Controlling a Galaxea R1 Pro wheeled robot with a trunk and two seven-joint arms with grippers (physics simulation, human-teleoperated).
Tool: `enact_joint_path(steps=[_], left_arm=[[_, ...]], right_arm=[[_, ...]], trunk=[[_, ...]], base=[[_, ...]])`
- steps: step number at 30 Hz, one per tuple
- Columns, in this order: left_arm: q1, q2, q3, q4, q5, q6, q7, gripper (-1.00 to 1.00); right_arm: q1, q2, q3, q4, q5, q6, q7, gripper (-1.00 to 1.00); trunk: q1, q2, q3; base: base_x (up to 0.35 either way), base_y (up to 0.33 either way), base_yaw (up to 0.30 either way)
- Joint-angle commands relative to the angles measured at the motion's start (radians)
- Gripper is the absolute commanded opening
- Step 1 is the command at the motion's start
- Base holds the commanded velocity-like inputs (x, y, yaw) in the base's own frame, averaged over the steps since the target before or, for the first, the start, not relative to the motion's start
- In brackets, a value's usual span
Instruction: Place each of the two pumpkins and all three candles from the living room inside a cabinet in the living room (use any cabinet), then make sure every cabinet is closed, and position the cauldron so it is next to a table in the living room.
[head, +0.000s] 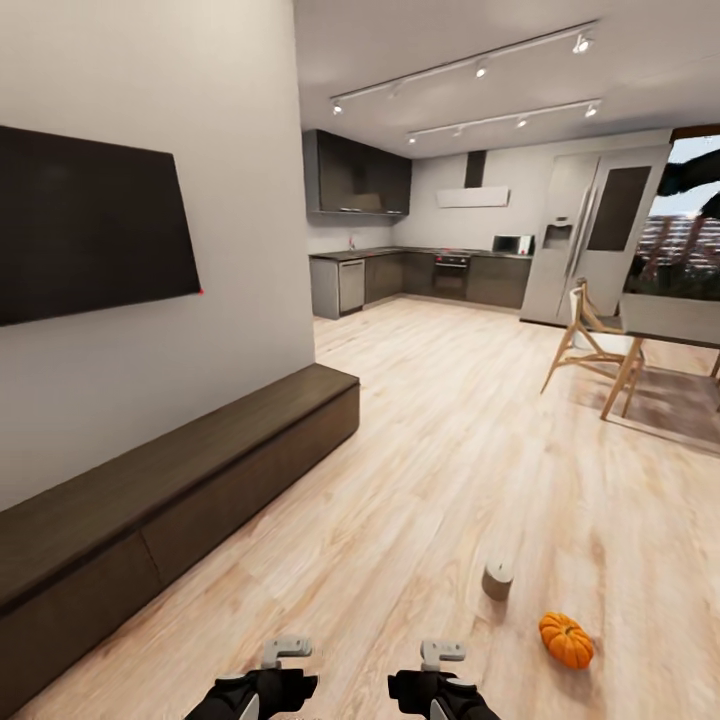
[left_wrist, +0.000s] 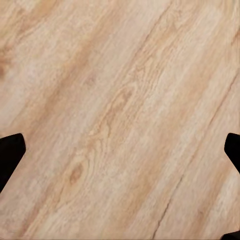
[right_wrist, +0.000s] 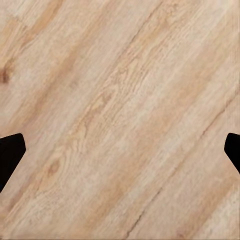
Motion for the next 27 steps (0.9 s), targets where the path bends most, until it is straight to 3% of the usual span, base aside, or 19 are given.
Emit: enact_joint_path(steps=[1,27], left_arm=[[0.0,0.0,-0.001,-0.002,0.004,0.005,-0.001,1.0],[0.0,0.001,-0.001,-0.002,0.004,0.002,-0.001,1.0]], right_arm=[[0.0,0.0,0.004,-0.002,-0.01,0.004,-0.009,1.0],[0.0,0.0,0.004,-0.002,-0.011,0.004,-0.009,1.0]], trunk=[[0.0,-0.001,-0.001],[0.0,-0.001,-0.001]], base=[[0.0,0.0,0.289],[0.0,0.0,0.289]])
